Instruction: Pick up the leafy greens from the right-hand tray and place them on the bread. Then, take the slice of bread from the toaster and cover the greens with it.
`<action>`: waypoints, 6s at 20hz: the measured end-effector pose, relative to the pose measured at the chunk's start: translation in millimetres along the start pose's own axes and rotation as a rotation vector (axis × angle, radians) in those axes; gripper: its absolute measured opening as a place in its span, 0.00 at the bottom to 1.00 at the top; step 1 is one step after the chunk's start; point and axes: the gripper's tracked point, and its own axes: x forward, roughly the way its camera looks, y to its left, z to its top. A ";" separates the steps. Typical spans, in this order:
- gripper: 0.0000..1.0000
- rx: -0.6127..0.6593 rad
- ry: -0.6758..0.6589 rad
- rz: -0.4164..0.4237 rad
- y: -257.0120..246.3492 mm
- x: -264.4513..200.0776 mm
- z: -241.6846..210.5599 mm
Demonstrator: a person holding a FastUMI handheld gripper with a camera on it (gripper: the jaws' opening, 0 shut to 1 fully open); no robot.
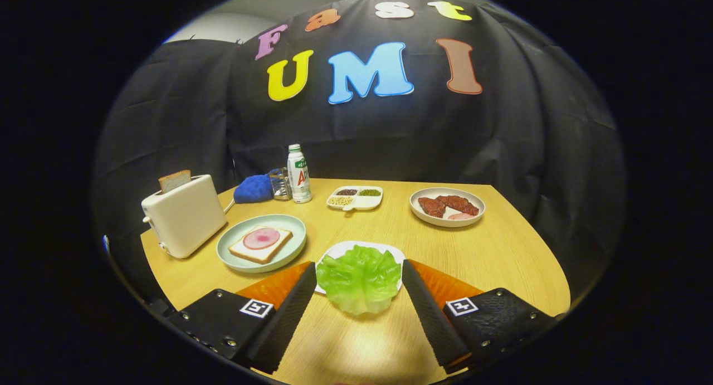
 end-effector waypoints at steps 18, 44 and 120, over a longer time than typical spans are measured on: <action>0.08 0.029 0.199 -0.007 -6.5 38.4 -50.8; 0.00 0.001 0.007 0.147 66.4 26.6 70.5; 0.48 -0.067 -0.253 0.183 454.0 40.4 83.9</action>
